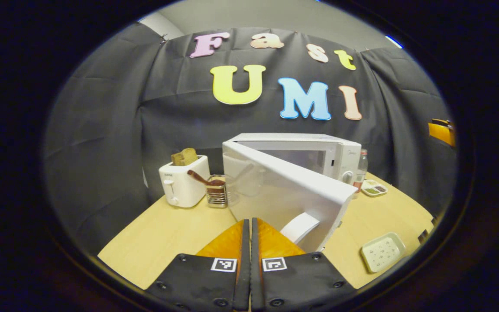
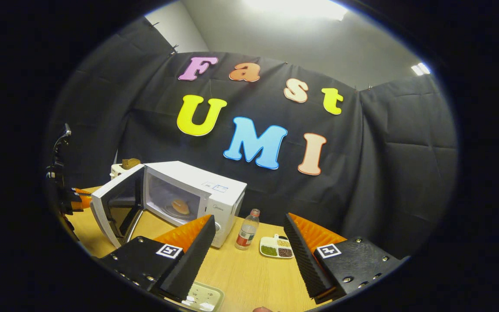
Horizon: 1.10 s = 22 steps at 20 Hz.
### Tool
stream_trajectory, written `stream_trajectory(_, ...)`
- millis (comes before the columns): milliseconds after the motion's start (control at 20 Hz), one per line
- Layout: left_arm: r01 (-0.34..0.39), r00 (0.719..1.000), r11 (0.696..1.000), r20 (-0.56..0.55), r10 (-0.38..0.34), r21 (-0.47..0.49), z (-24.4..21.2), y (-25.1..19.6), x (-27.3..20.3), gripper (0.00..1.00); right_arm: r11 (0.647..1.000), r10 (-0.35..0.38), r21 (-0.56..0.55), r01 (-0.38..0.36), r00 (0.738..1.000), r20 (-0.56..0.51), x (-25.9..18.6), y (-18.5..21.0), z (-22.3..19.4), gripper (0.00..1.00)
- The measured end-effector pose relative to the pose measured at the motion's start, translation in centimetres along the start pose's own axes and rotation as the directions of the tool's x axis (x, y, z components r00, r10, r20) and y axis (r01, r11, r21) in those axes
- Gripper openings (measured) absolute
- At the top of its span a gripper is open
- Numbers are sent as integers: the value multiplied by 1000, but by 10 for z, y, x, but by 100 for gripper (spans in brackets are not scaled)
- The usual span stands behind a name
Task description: Open the microwave oven with the left hand, put the food in, and close the microwave oven.
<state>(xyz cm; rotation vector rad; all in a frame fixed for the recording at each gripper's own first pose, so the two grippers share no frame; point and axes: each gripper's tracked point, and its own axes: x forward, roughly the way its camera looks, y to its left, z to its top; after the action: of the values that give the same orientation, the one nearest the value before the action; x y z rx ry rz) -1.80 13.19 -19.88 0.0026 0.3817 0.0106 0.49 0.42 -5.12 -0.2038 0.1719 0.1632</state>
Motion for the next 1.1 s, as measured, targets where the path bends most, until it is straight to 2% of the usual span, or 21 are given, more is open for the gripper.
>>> stream_trajectory(350, 108, 994, 993, 9, -109, 42, 22, -67, 36, 7, 994, -96, 47, 97, 995, -28, -11, -50, -16, 96)
stream_trajectory(650, 193, 981, 976, 11, -195, 100, 41, -116, 72, 7, 979, -181, 77, 187, 981, -71, -24, -85, -34, 96)
stream_trajectory(1100, 246, 969, 965, 3, -247, 92, 55, -156, 127, 8, 958, -270, 63, 279, 955, -125, -49, -117, -56, 97)
